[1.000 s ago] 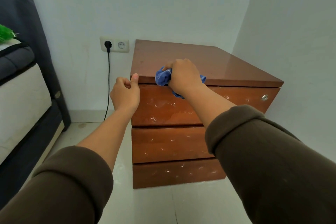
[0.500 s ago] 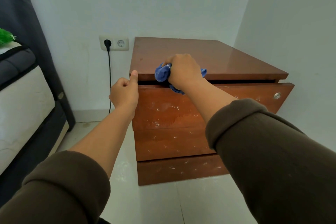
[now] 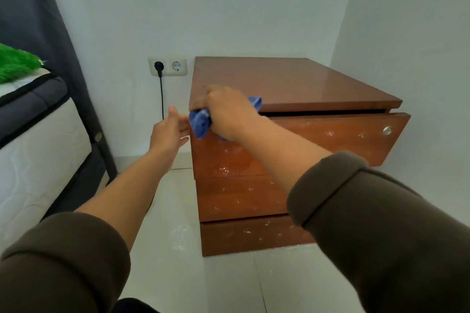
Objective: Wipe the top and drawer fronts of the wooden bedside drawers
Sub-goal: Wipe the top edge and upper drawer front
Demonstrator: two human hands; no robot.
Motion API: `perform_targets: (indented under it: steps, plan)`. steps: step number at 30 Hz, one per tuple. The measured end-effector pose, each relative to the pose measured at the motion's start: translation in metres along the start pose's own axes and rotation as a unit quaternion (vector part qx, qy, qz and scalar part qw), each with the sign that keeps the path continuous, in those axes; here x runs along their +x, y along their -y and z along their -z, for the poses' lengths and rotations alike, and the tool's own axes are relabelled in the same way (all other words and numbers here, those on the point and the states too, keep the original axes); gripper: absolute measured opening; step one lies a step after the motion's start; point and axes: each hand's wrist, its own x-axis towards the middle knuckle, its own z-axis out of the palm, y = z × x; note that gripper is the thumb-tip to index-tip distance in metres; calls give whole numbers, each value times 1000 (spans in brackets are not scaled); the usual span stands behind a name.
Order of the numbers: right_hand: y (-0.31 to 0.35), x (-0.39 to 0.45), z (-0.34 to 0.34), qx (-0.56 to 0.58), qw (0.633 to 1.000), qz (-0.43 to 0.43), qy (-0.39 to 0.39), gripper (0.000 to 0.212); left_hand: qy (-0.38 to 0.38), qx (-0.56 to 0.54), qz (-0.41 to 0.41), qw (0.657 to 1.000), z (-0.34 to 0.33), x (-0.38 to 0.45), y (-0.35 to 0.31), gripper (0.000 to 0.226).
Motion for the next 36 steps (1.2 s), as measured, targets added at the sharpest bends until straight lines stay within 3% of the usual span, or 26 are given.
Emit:
perform_targets:
  steps: [4,6,10,12,16,21,26,29,36]
  plan:
    - [-3,0,-26,-7,1000,-11,-15,35,-17,42,-18,999,-1,2,2,59]
    - [-7,0,-23,9,999,-35,-7,36,-34,126,-61,989,0,1,3,60]
    - [-26,-12,-14,49,996,-77,19,42,-71,268,-191,942,-3,-11,-3,61]
    - [-43,-23,-15,52,994,-98,-12,44,-53,330,-248,909,-9,-16,-9,60]
    - [-78,-46,-7,62,987,-149,8,42,18,431,-334,838,-28,-23,-20,57]
    - [-125,-71,-2,66,975,-212,-22,41,74,486,-368,790,-66,-25,-26,70]
    - [-177,-97,-1,80,959,-264,-58,45,119,495,-401,762,-120,-36,-30,38]
    - [-211,-110,-2,93,947,-295,-87,47,135,511,-415,740,-155,-42,-32,32]
    - [-276,-139,-7,133,903,-372,-169,30,86,542,-431,716,-205,-56,-41,27]
